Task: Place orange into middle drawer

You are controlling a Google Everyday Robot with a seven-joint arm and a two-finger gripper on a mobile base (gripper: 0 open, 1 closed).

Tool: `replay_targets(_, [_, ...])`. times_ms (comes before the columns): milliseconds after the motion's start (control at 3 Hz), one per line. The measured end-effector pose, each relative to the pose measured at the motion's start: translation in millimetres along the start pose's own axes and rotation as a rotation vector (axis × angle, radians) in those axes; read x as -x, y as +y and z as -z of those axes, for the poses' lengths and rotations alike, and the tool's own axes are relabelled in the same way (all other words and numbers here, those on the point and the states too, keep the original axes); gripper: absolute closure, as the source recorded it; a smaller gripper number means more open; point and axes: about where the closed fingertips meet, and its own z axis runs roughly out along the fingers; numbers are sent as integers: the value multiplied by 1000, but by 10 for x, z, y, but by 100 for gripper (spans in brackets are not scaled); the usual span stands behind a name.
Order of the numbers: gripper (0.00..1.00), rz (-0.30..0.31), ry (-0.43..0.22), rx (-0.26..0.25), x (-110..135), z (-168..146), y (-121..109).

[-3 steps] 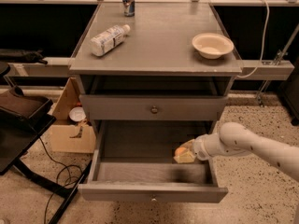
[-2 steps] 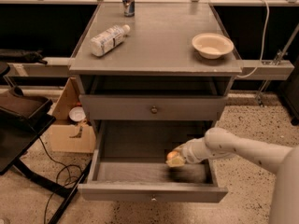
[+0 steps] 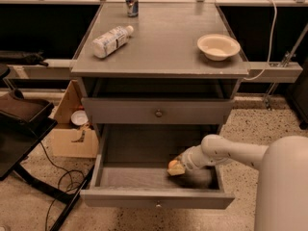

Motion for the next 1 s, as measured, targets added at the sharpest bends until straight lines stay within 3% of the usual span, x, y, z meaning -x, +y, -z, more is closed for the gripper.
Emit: replay_targets(1000, [4,0,0,0,0,-1,1])
